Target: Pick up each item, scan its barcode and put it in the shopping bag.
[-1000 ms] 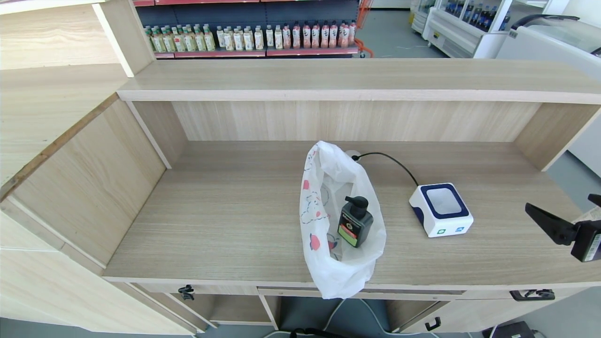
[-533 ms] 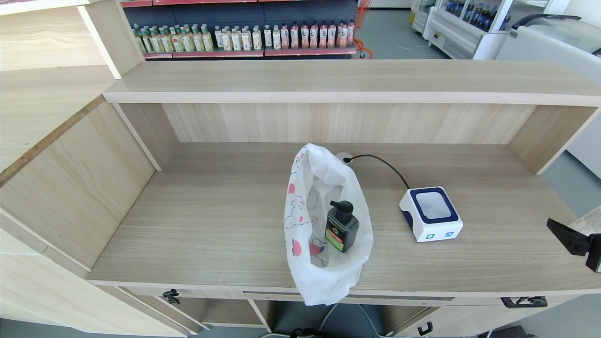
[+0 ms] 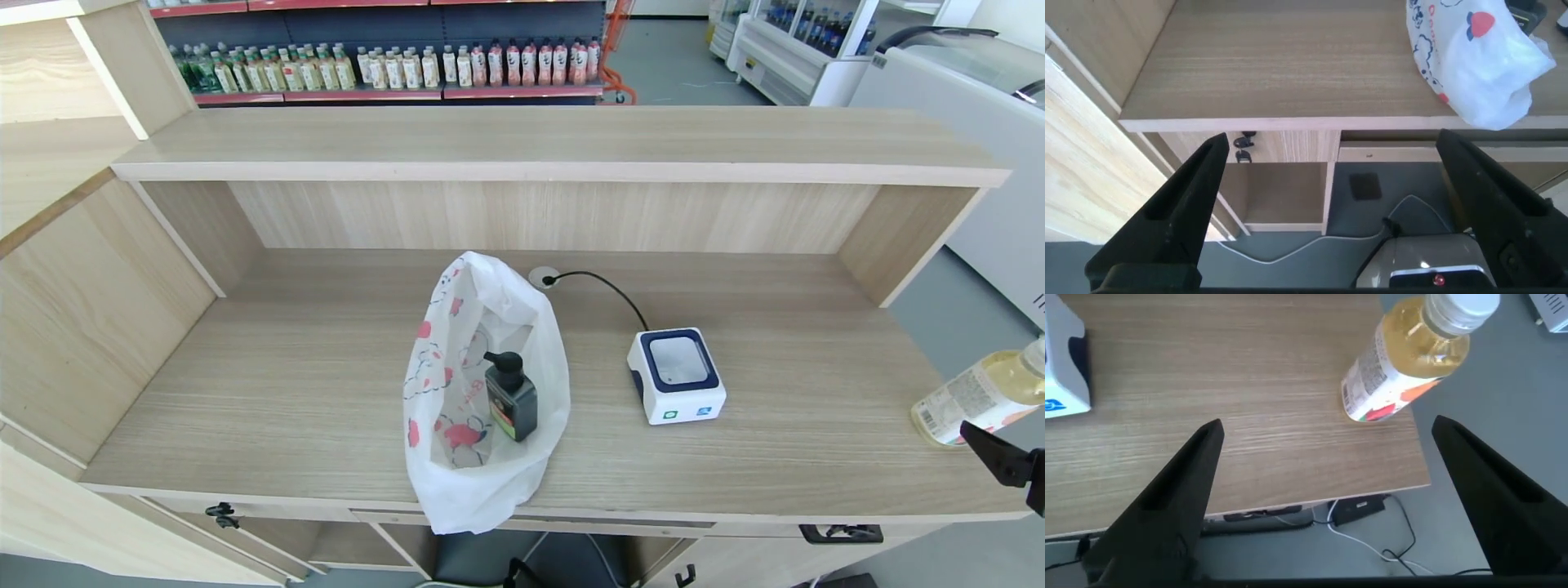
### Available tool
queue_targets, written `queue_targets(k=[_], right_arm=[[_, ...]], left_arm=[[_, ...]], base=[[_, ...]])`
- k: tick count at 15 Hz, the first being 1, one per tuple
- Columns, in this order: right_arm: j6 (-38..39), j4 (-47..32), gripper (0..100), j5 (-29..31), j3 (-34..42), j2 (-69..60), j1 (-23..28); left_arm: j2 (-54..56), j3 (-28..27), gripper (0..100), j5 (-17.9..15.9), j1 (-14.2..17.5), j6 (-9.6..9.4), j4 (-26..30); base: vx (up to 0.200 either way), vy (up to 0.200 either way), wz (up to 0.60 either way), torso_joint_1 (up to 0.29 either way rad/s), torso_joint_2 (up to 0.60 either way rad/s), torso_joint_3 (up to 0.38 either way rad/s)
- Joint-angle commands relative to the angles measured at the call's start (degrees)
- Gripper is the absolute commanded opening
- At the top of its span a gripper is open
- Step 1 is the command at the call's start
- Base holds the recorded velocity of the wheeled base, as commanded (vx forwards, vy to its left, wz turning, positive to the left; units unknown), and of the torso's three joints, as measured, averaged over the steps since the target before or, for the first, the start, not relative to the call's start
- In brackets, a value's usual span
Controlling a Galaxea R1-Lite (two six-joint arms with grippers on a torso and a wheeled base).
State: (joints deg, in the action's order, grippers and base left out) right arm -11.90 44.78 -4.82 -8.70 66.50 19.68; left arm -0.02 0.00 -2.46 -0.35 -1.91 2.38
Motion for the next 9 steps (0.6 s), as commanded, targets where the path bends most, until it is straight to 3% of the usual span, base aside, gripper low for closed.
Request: queue_targets(k=[1,4,9], right_arm=[[-0.1,0.0,100,0.0,1.3,-0.6,0.7],[-0.4,-0.1,100,0.0,2.5,-1.6,1.0],[-0.7,-0.1,100,0.0,2.5,-2.5,1.1]], left_arm=[[0.0,0.0,100,0.0,0.0,0.07,0.0],[0.0,0.0,100,0.0,0.0,0.16,0.0],[0.0,0.0,100,0.1,0.0,0.33,0.0]], base=[[0.0,-0.2,0.0,0.007,0.0,0.002],[0.0,-0.2,0.0,0.005,0.0,0.002],[0.0,0.0,0.0,0.0,0.0,0.0]])
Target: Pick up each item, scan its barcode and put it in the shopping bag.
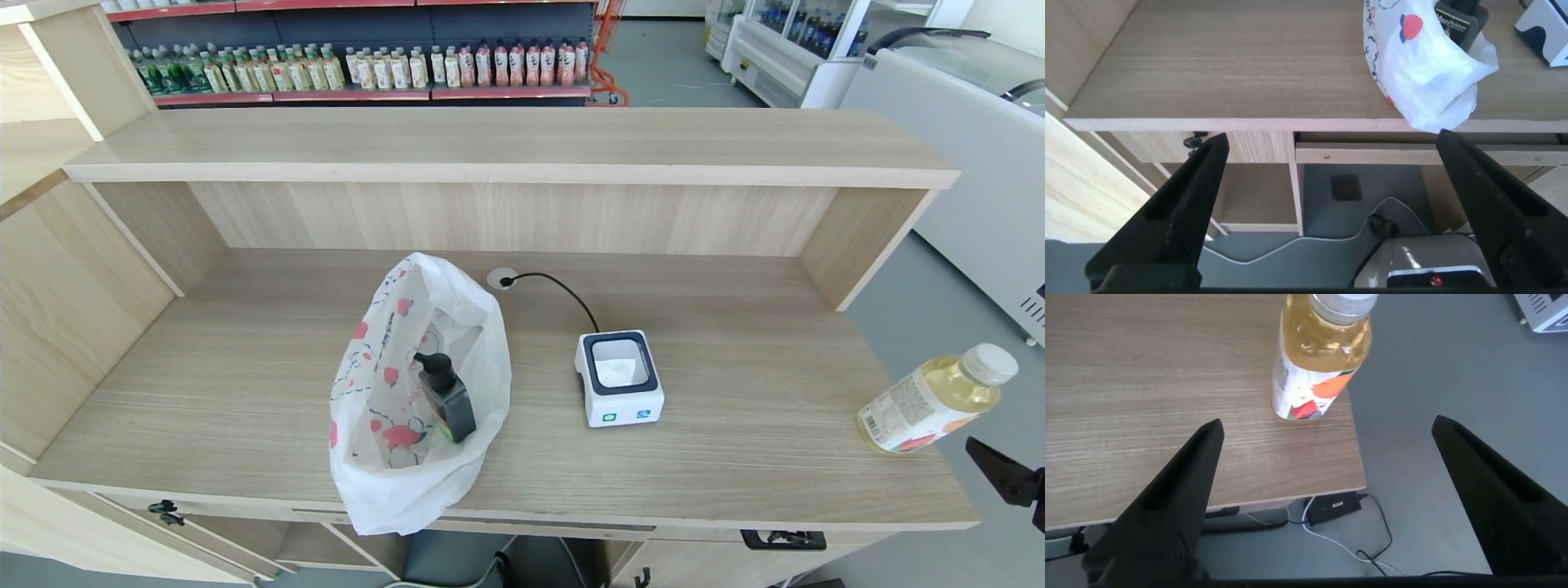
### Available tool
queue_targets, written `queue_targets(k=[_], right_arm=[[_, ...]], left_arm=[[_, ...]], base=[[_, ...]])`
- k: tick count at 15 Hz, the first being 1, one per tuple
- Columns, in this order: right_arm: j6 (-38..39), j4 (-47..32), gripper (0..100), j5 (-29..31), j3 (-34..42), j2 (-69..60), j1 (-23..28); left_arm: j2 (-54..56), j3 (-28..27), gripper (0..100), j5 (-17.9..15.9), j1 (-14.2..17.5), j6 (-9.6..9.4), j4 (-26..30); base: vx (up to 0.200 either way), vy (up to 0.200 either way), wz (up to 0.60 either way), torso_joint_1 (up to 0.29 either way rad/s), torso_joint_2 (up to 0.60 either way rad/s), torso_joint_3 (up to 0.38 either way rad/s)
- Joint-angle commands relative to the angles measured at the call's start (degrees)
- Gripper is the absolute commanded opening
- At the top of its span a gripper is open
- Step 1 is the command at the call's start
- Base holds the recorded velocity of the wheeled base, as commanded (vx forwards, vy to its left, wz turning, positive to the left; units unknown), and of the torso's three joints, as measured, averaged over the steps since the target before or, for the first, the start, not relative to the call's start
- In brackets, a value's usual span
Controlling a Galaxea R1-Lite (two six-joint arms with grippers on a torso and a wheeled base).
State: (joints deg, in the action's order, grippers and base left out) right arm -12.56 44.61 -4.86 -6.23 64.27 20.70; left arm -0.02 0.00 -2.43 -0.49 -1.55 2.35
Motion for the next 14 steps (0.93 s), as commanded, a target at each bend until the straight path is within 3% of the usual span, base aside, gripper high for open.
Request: queue_targets(k=[1,6,9,14], right_arm=[[0.0,0.0,100,0.0,0.0,-0.5,0.0],[0.3,0.0,100,-0.3,-0.8,0.7,2.4],[0.9,0.3,100,-0.7,-4.7,5.8,4.7],[4.0,2.4,100,-6.5,-11.4,12.6,4.3]], left_arm=[[0.0,0.0,100,0.1,0.1,-0.03,0.0],[0.0,0.0,100,0.0,0.1,-0.21,0.0],[0.0,0.0,100,0.0,0.0,-0.12,0.0],[0.0,0.0,100,0.0,0.0,-0.3,0.0]], base=[[-0.2,-0.2,0.0,0.002,0.0,0.002],[-0.2,-0.2,0.0,0.004,0.0,0.002],[0.0,0.0,0.0,0.0,0.0,0.0],[0.0,0.0,0.0,0.0,0.0,0.0]])
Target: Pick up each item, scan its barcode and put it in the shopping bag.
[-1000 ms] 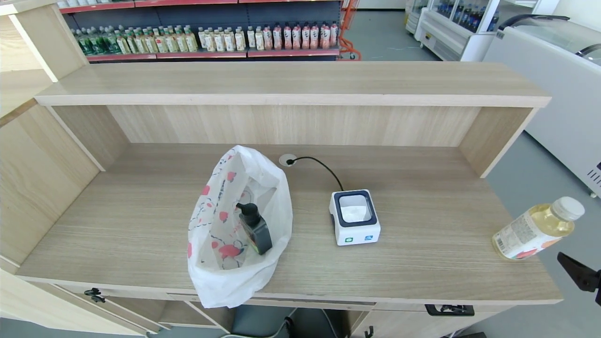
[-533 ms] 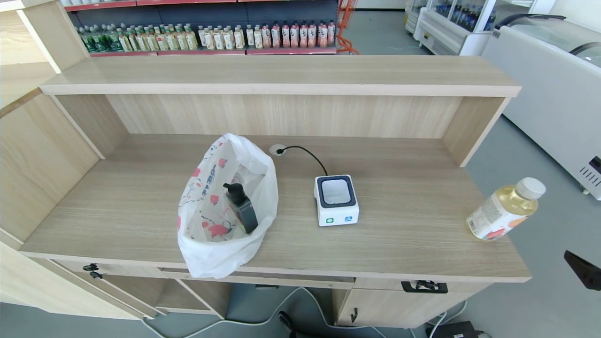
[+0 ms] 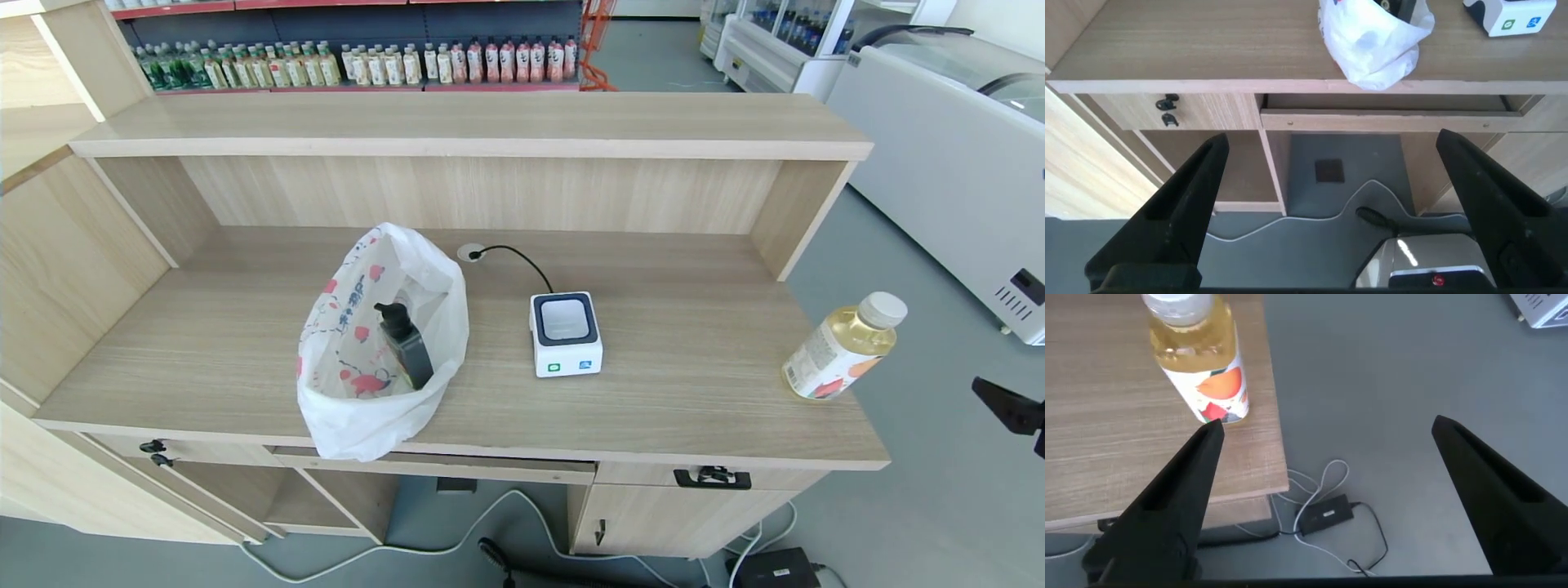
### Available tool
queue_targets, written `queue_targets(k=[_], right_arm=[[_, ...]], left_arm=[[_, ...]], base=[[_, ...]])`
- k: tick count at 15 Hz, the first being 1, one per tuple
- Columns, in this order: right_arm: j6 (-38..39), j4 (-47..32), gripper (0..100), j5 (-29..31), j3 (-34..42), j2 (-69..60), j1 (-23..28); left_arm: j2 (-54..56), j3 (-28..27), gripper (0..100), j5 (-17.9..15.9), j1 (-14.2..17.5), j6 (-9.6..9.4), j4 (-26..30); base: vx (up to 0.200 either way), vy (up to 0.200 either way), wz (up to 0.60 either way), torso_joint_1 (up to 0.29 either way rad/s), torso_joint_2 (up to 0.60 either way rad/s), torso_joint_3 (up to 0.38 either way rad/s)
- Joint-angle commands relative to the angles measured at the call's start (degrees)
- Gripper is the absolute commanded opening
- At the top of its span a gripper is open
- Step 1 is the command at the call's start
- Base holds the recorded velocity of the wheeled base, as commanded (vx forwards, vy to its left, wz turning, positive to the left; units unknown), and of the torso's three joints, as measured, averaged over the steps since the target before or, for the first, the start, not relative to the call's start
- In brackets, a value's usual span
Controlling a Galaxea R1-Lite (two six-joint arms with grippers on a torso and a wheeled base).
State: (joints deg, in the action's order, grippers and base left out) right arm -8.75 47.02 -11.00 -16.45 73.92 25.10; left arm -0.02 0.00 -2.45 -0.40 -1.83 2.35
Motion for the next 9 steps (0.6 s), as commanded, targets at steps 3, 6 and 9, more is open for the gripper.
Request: queue_targets(k=[3,6,9], right_arm=[[0.1,12.1,100,-2.1,-2.5,12.3,-0.1],[0.3,14.9,100,-2.5,0.6,14.2,-0.5],[1.6,14.9,100,-4.0,2.0,14.6,-2.9]], left_arm=[[0.0,0.0,100,0.0,0.1,0.07,0.0],[0.0,0.0,100,0.0,0.0,0.07,0.0],[0.0,0.0,100,0.0,0.1,0.07,0.0]], base=[[0.0,0.0,0.0,0.0,0.0,0.0],[0.0,0.0,0.0,0.0,0.0,0.0],[0.0,0.0,0.0,0.0,0.0,0.0]])
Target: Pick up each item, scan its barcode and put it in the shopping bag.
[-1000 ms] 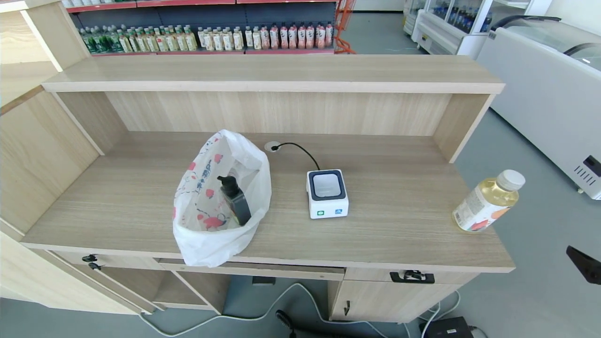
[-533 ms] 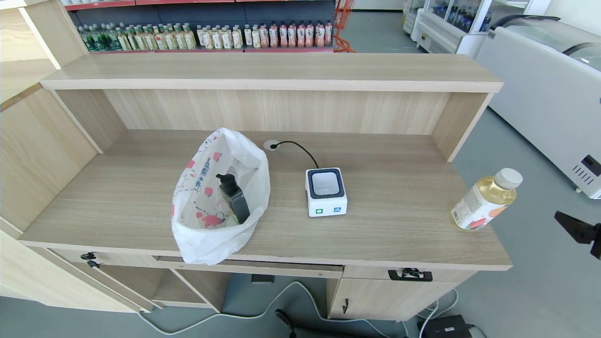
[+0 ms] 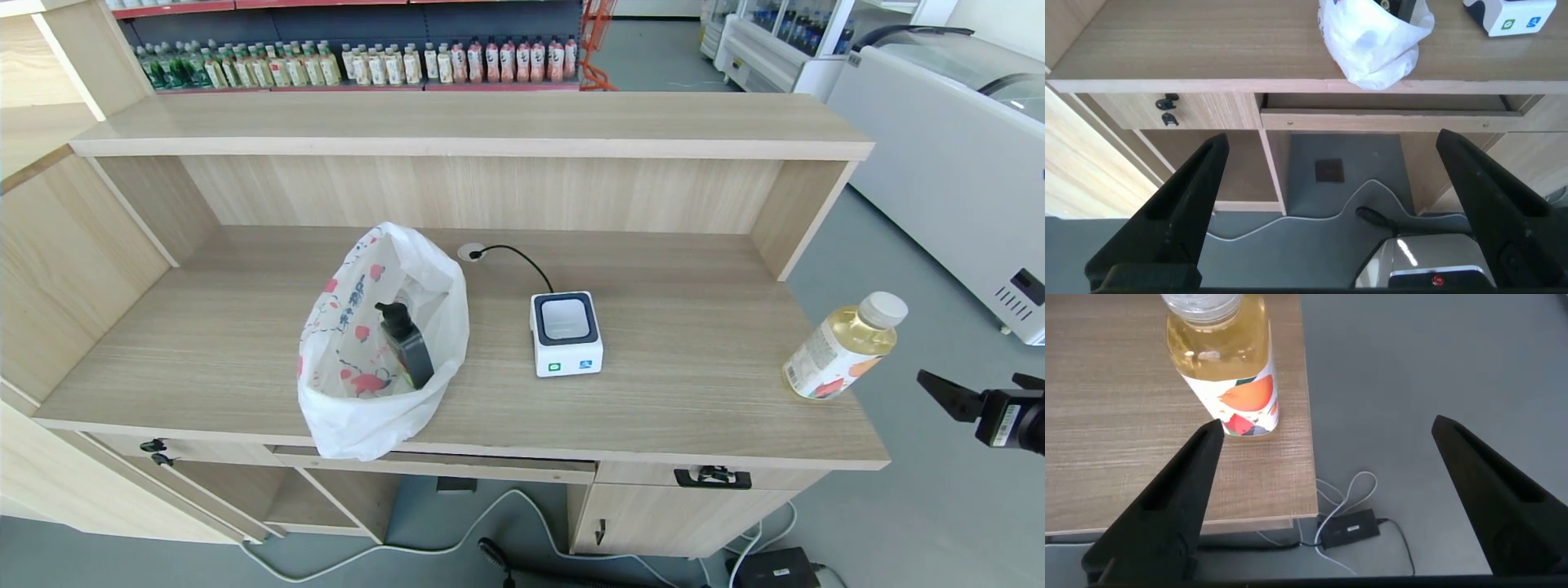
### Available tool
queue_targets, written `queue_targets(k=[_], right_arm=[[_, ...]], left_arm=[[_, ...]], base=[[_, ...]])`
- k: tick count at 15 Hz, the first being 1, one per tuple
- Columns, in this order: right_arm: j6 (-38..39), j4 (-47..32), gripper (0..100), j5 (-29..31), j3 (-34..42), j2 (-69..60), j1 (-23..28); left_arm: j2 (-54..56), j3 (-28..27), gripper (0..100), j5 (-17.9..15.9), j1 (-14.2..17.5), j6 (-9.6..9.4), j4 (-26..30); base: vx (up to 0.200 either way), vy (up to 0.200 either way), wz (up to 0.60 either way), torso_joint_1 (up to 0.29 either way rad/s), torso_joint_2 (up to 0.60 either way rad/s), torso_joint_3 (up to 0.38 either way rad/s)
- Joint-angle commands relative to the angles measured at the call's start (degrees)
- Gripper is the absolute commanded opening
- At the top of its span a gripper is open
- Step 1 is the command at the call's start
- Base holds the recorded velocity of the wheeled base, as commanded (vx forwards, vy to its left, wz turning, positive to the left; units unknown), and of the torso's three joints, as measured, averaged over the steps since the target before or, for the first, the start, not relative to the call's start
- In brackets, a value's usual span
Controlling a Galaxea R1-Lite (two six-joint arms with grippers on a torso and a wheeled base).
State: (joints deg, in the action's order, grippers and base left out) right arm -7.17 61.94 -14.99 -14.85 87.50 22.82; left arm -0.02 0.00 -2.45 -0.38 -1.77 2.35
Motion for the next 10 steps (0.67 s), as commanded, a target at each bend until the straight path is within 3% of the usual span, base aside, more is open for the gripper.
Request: queue_targets(k=[1,6,10], right_arm=[[0.1,0.0,100,0.0,0.2,1.3,-1.6],[0.0,4.8,100,0.0,-0.2,6.2,-5.5],[-0.2,15.1,100,0.2,-0.4,14.8,-7.7]], left_arm=[[0.0,0.0,100,0.0,-0.1,0.01,0.0],[0.0,0.0,100,0.0,0.0,0.01,0.0],[0.0,0.0,100,0.0,0.0,0.01,0.0]], base=[[0.0,0.0,0.0,0.0,0.0,0.0],[0.0,0.0,0.0,0.0,0.0,0.0],[0.0,0.0,0.0,0.0,0.0,0.0]])
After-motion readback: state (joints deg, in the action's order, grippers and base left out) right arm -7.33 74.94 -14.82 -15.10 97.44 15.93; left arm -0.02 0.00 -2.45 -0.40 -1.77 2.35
